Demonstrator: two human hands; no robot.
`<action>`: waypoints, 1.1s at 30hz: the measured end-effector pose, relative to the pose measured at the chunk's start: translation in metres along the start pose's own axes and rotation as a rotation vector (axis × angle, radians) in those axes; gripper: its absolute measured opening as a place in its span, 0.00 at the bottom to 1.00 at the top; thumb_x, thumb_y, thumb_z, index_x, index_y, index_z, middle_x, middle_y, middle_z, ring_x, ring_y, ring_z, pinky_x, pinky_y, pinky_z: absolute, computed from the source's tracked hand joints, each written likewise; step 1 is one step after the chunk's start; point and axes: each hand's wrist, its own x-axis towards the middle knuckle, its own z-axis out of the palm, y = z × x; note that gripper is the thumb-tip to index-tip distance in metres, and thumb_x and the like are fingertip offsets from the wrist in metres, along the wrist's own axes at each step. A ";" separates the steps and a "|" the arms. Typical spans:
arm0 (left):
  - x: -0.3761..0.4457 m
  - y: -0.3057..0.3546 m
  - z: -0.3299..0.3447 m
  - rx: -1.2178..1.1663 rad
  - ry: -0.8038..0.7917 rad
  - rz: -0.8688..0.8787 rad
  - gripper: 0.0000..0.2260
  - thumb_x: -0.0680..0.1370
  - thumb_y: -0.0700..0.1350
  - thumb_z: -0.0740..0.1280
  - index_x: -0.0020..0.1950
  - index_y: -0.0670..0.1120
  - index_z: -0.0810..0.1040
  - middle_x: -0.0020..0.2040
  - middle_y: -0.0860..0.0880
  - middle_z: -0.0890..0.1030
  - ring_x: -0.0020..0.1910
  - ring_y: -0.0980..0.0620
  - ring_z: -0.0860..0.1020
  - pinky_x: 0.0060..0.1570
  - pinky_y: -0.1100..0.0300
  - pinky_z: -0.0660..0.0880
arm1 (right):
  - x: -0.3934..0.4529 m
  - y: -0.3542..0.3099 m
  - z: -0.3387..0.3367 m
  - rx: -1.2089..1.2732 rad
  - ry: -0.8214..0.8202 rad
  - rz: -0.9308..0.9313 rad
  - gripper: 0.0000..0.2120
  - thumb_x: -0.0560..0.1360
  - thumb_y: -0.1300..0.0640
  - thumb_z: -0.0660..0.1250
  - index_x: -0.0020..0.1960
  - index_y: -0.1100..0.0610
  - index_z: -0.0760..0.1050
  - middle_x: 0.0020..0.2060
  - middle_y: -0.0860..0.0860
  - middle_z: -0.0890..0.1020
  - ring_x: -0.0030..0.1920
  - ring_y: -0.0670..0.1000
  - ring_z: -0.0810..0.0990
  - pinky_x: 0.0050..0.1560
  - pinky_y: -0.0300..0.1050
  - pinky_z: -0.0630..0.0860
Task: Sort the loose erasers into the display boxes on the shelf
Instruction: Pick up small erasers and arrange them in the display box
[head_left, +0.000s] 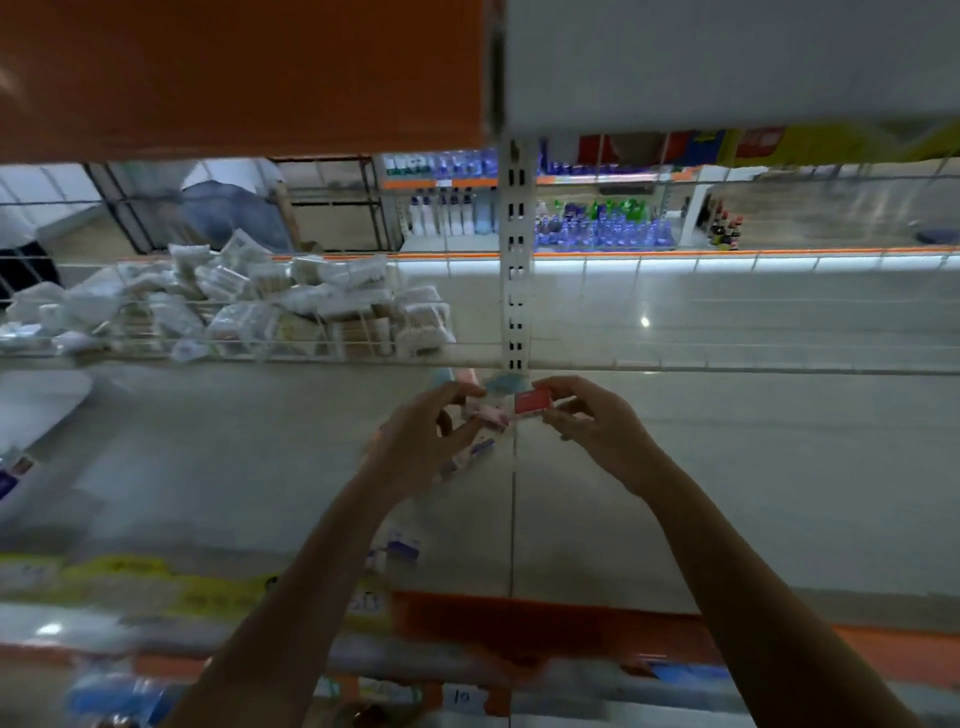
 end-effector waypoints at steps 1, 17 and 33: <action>-0.009 -0.003 -0.009 -0.043 0.010 -0.031 0.09 0.75 0.48 0.69 0.51 0.61 0.76 0.44 0.60 0.79 0.35 0.60 0.77 0.35 0.67 0.73 | -0.002 -0.007 0.009 0.044 -0.020 -0.003 0.08 0.75 0.60 0.66 0.53 0.51 0.75 0.46 0.45 0.79 0.42 0.42 0.78 0.41 0.36 0.77; -0.177 -0.101 -0.181 -0.427 0.265 -0.427 0.10 0.78 0.49 0.65 0.37 0.48 0.76 0.29 0.51 0.80 0.22 0.57 0.69 0.24 0.67 0.65 | -0.029 -0.130 0.249 0.596 -0.124 0.152 0.04 0.77 0.62 0.62 0.44 0.60 0.68 0.32 0.59 0.79 0.26 0.49 0.79 0.24 0.39 0.74; -0.309 -0.204 -0.347 -0.542 0.289 -0.526 0.12 0.75 0.39 0.69 0.54 0.55 0.77 0.35 0.54 0.79 0.30 0.58 0.70 0.26 0.67 0.65 | -0.045 -0.225 0.451 0.596 -0.516 0.131 0.15 0.63 0.56 0.71 0.49 0.55 0.74 0.41 0.59 0.83 0.40 0.59 0.80 0.43 0.54 0.76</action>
